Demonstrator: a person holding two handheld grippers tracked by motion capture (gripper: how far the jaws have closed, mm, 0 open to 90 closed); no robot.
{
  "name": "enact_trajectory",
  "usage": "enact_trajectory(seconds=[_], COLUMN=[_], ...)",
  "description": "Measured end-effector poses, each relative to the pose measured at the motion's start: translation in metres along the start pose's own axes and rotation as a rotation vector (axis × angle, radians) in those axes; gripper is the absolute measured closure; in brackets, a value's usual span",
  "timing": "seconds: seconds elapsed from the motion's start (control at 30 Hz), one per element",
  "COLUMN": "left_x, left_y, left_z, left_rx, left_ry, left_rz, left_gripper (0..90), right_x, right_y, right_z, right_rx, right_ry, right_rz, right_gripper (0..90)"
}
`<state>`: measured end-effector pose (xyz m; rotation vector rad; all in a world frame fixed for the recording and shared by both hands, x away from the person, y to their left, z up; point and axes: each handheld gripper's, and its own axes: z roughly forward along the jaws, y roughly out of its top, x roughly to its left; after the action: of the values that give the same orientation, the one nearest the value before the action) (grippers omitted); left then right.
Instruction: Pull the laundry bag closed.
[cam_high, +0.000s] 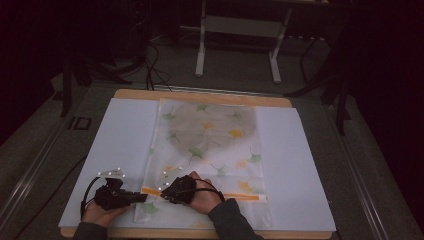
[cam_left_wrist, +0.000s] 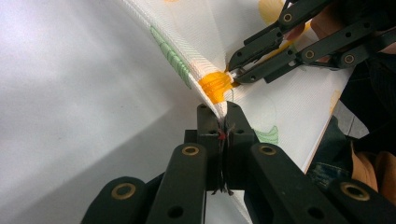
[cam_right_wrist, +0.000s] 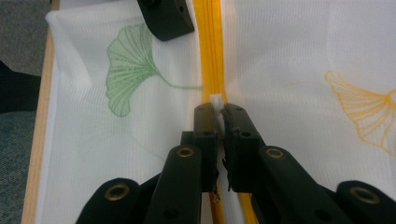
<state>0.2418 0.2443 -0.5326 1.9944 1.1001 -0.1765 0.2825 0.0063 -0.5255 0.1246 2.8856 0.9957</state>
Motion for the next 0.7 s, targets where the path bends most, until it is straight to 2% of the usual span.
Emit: enact_trajectory(seconds=[0.7], left_x=[-0.0003], left_y=[-0.0001], left_z=[-0.0008], left_rx=[-0.005], left_ry=[-0.001], left_rz=[0.000], left_gripper=[88.3], right_x=[-0.0007], right_y=[-0.0063], right_z=[-0.0082], right_rx=[0.037], right_ry=[-0.012], right_rz=[-0.003], right_gripper=[84.5])
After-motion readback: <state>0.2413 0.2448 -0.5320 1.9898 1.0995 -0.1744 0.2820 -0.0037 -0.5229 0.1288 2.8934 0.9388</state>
